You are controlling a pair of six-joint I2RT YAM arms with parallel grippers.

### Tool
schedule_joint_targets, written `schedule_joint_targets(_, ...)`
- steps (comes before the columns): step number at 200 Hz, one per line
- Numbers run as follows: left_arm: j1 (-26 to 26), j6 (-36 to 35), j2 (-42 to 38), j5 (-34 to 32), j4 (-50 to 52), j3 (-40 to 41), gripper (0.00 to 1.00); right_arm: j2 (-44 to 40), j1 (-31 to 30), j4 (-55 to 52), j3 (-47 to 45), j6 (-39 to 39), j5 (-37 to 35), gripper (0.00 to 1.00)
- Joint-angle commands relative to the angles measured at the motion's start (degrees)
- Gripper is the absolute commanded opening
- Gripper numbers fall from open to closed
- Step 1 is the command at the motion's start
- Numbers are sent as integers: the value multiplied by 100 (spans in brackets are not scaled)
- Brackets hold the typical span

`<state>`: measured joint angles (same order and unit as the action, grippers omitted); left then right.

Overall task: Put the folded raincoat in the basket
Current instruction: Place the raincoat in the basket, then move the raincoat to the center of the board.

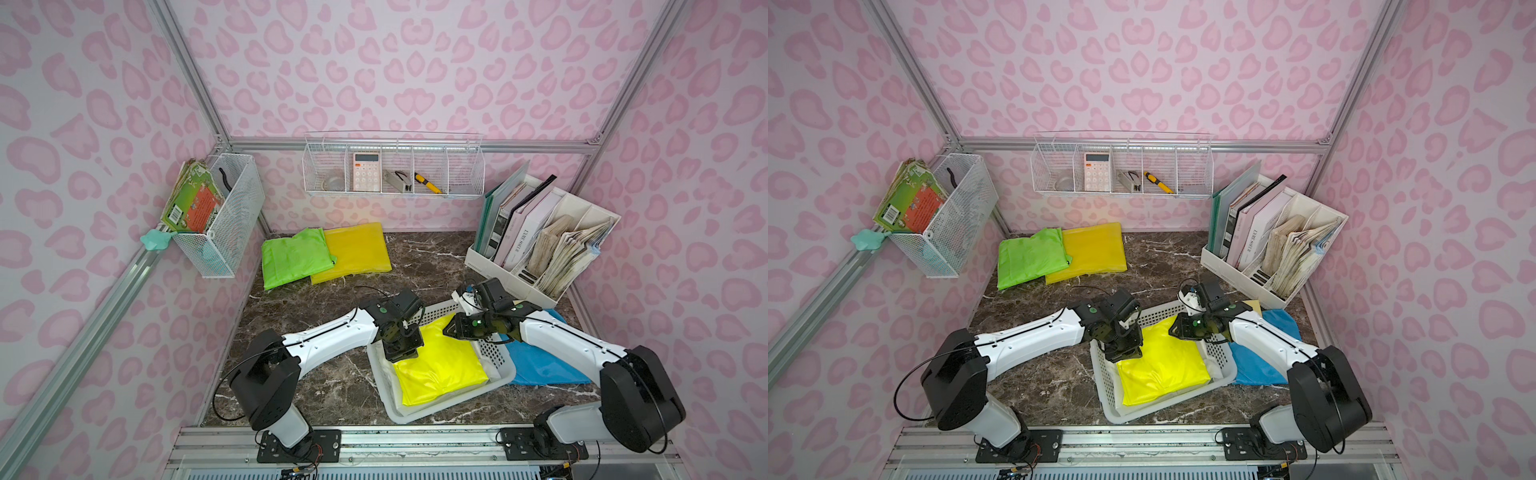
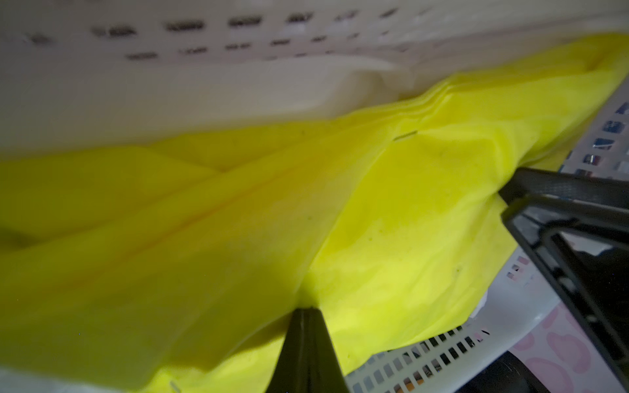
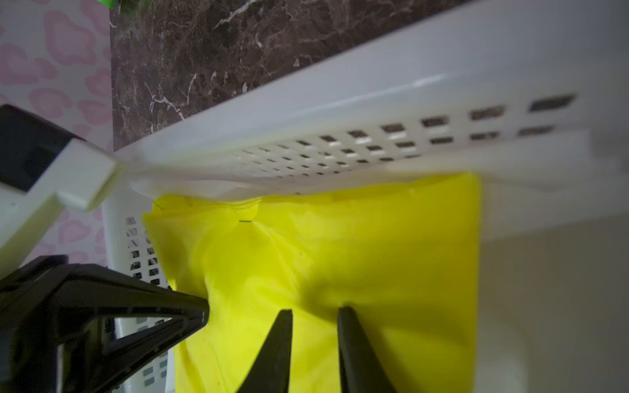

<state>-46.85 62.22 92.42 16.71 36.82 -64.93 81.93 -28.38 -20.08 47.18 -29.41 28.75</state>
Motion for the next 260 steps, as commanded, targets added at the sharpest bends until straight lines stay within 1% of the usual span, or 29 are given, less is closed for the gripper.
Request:
schedule_joint_targets(1,0,-112,26,-184,172,65,0,61,127,249,-95,-32,-235,25)
schedule_joint_targets(15,0,-105,30,-229,194,139,0,9,200,267,-157,-13,-356,25)
schedule_joint_targets(38,0,-192,11,-337,337,93,0,-78,234,140,-125,38,-280,25)
schedule_joint_targets(50,0,-349,-97,-555,626,-136,0,-220,237,97,-15,75,-100,29)
schedule_joint_targets(58,8,-522,-217,-727,835,-332,1,-357,242,85,73,74,-38,33)
schedule_joint_targets(69,62,-684,-396,-1109,1232,-663,10,-560,238,129,212,12,-16,42)
schedule_joint_targets(75,134,-745,-499,-1277,1442,-823,20,-653,237,182,304,-26,2,47)
schedule_joint_targets(82,283,-834,-611,-1384,1648,-966,30,-724,231,242,392,-81,33,51)
schedule_joint_targets(92,591,-971,-778,-1384,1812,-1075,41,-765,222,340,527,-147,68,54)
schedule_joint_targets(101,941,-1063,-937,-1297,1898,-1116,49,-739,206,425,643,-210,94,56)
schedule_joint_targets(118,1658,-1308,-1218,-1036,1805,-1032,63,-585,113,521,857,-310,101,57)
schedule_joint_targets(125,1937,-1386,-1316,-1036,1725,-971,68,-489,65,509,956,-335,96,57)
schedule_joint_targets(138,2415,-1491,-1413,-1038,1472,-813,73,-320,-46,471,1120,-371,83,57)
schedule_joint_targets(157,3079,-1616,-1369,-978,835,-517,75,-166,-217,461,1270,-381,48,57)
schedule_joint_targets(168,3418,-1580,-1138,-755,530,-492,76,-119,-293,463,1305,-380,36,57)
schedule_joint_targets(177,3603,-1515,-849,-657,456,-633,76,-94,-330,437,1322,-373,34,57)
schedule_joint_targets(198,3808,-1471,75,-443,490,-1299,75,-89,-360,374,1355,-337,35,57)
schedule_joint_targets(221,3991,-1163,1055,-225,204,-1883,74,-146,-359,269,1366,-299,29,57)
schedule_joint_targets(242,4115,-847,1690,-101,-212,-2303,72,-210,-361,178,1361,-270,46,57)
schedule_joint_targets(260,4148,-643,2082,-269,-390,-2586,73,-263,-362,34,1398,-213,34,57)
